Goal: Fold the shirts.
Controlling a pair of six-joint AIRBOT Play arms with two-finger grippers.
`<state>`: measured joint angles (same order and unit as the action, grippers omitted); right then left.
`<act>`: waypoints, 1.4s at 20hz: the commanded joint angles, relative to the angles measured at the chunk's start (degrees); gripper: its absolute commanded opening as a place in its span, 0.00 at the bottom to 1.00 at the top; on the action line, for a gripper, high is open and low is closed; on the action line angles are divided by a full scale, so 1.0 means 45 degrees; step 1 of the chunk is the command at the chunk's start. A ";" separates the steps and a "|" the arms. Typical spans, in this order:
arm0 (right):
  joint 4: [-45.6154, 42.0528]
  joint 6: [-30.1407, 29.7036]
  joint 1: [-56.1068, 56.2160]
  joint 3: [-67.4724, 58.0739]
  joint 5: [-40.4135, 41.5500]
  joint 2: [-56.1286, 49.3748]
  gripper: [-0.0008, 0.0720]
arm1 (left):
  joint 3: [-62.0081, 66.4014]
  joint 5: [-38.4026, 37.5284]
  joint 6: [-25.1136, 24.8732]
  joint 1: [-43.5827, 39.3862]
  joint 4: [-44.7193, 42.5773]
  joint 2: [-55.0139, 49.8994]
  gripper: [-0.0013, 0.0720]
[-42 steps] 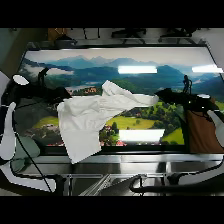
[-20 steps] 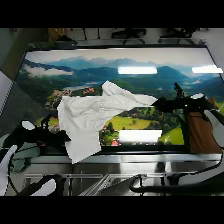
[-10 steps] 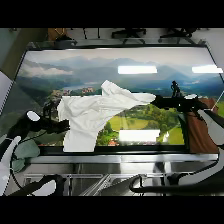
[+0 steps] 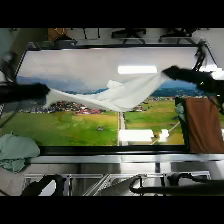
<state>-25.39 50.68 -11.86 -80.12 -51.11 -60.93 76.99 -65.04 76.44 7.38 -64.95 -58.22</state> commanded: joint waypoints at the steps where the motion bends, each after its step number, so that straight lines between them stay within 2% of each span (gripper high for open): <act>1: 0.0228 -0.0015 -0.0291 -0.2866 0.0316 0.2181 0.04 | 0.4425 -0.0427 -0.0117 0.0034 -0.0282 0.1443 0.04; 5: -0.0461 -0.0010 -0.1015 -0.5649 0.1627 0.3915 0.04 | 0.9165 -0.0427 -0.0117 0.0039 -0.2263 0.2234 0.04; 8: -0.1579 0.0296 -0.1535 -0.6513 0.2025 0.4546 0.04 | 1.0117 -0.0398 0.0034 0.0034 -0.4371 0.2958 0.04; 10: -0.2599 0.1175 -0.1695 -0.6533 0.1603 0.4488 0.04 | 0.8840 -0.0262 -0.0102 0.0024 -0.4677 0.3623 0.04; 12: -0.2895 0.1807 -0.1690 -0.6528 0.0359 0.3808 0.04 | 0.6902 -0.0228 -0.0262 0.0019 -0.4503 0.3915 0.04; 15: -0.2560 0.2283 -0.1481 -0.6407 -0.2288 0.1773 0.04 | 0.3895 -0.0369 -0.0651 -0.0068 -0.2934 0.3317 0.04; 17: -0.2506 0.2278 -0.0840 -0.5756 -0.3410 0.0185 0.04 | 0.2045 -0.0243 -0.0753 -0.0452 -0.2016 0.2229 0.04; 20: -0.2827 0.2259 0.0486 -0.3876 -0.3614 -0.2259 0.04 | -0.0393 0.0563 -0.0835 -0.1418 -0.1899 -0.0209 0.04; 22: -0.3657 0.2263 0.1239 -0.2691 -0.2885 -0.3997 0.04 | -0.1515 0.1078 -0.1107 -0.1812 -0.1919 -0.2142 0.04; 24: -0.4124 0.2268 0.1656 -0.2171 -0.2239 -0.5814 0.04 | -0.2234 0.1894 -0.1088 -0.1919 -0.1899 -0.4051 0.04; 26: -0.4031 0.2273 0.1700 -0.2176 -0.2157 -0.7145 0.06 | -0.2380 0.2011 -0.1078 -0.1885 -0.1894 -0.5673 0.04; 27: -0.4027 0.2273 0.1681 -0.2191 -0.2127 -0.7465 0.19 | -0.2229 0.1836 -0.1078 -0.1841 -0.1904 -0.6314 0.04; 28: -0.4027 0.2268 0.1642 -0.2191 -0.2025 -0.7538 0.38 | -0.1962 0.1520 -0.1078 -0.1734 -0.1889 -0.6819 0.04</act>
<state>-42.74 60.90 -5.23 -91.11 -61.45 -89.19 68.69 -58.02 71.75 -0.58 -73.82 -80.25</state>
